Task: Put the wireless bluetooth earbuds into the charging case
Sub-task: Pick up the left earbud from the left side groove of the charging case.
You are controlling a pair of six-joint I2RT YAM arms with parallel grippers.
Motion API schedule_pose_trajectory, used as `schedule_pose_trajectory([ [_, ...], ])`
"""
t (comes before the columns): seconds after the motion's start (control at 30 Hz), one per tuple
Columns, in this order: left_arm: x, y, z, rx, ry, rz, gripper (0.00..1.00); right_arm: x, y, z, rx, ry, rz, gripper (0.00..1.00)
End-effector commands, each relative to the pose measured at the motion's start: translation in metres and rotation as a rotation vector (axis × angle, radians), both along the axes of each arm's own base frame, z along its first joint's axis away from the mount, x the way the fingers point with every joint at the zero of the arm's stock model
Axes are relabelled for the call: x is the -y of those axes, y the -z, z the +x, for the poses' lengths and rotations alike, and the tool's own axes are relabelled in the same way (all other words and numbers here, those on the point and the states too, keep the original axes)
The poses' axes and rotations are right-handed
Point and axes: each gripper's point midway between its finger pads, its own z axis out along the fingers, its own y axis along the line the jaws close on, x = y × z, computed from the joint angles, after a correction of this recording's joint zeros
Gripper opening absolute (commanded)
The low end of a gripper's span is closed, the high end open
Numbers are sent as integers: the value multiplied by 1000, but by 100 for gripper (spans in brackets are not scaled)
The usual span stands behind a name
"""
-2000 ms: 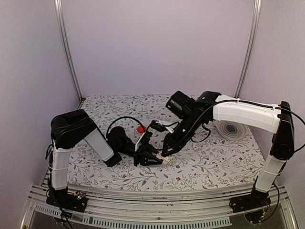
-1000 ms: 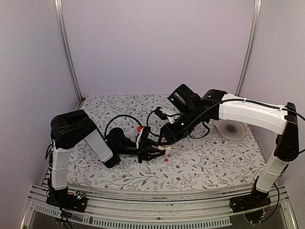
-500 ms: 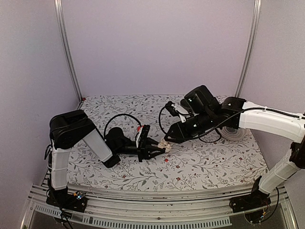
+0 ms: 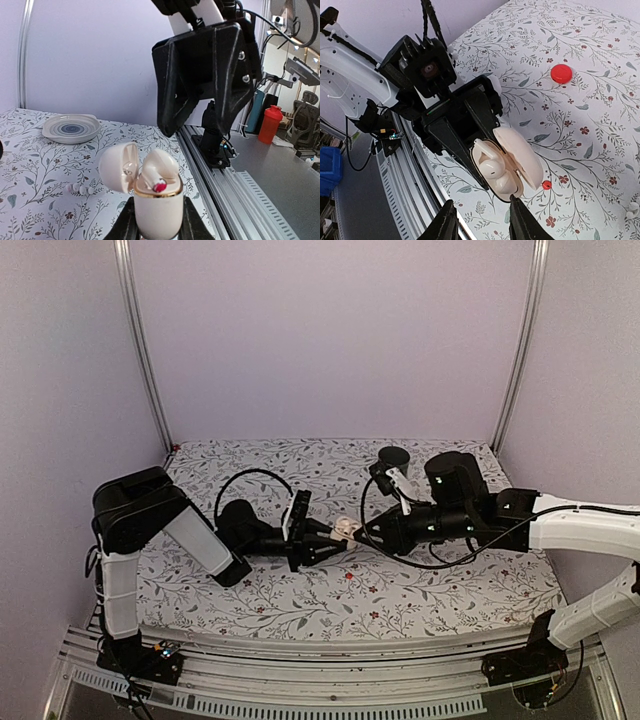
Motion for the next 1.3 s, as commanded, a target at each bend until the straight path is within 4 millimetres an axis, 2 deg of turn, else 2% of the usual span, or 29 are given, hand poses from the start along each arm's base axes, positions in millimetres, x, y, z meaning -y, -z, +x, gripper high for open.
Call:
schedule_pose_trajectory([
  [0.0,-16,-72,-16,228,15,-249,0,-11,-35,9,110,-8,119,35],
  [0.4,-17,-84,-19,241,27,-259,0,-16,-21,11,102,-26,85,31],
  [0.63,-16,-88,-24,247,42,-263,0,-15,-19,14,113,-12,77,31],
  [1.27,-15,-88,-25,245,51,-259,0,-24,-12,13,117,-44,51,31],
])
